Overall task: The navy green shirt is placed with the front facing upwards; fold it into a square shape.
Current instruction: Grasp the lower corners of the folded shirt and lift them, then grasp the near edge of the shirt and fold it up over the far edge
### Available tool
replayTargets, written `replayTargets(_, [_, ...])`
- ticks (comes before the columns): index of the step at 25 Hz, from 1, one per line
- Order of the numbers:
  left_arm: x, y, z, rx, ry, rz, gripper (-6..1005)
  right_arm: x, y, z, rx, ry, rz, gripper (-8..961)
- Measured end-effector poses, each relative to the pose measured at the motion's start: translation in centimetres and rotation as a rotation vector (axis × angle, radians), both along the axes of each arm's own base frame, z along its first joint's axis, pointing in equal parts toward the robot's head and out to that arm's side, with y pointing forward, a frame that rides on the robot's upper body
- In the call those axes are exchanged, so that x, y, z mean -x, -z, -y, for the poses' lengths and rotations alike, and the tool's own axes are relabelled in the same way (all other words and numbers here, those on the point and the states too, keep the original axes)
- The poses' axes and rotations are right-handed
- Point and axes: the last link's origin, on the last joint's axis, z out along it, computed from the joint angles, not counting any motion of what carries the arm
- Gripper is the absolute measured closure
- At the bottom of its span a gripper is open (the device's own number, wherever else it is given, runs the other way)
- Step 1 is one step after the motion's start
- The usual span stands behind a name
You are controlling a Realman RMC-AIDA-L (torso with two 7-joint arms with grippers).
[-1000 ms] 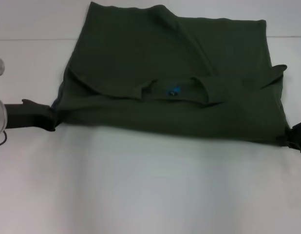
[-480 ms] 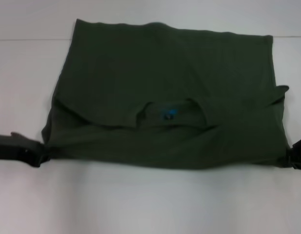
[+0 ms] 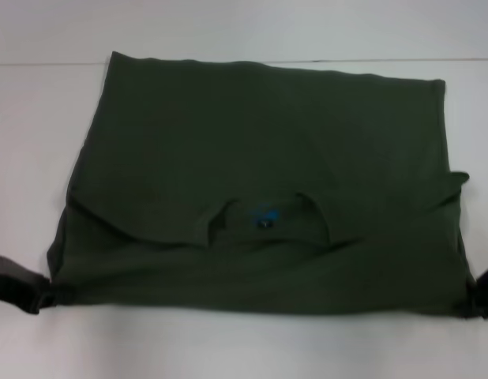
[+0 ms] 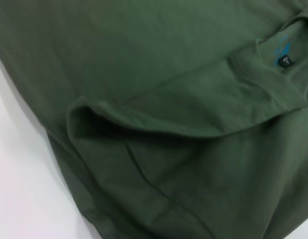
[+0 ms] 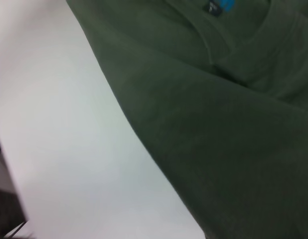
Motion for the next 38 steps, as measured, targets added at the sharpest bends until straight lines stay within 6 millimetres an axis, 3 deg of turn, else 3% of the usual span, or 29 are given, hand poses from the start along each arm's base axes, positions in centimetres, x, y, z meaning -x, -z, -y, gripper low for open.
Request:
replayTargets(11, [-0.1,-0.6,1.7,0.118,-0.117,-0.024,943,0.4,-0.3,2.7,0.108,0.034,0.030,893])
replayTargets(28, [-0.2,-2.0,4.3,0.247,-0.253,-0.100,944,0.2,1.8,4.6,0.241,0.081,0.085,895])
replayTargets(38, [-0.9,-2.2,3.6,0.261,-0.237,-0.097,944,0.5,1.5,4.5,0.224,0.078,0.077,893])
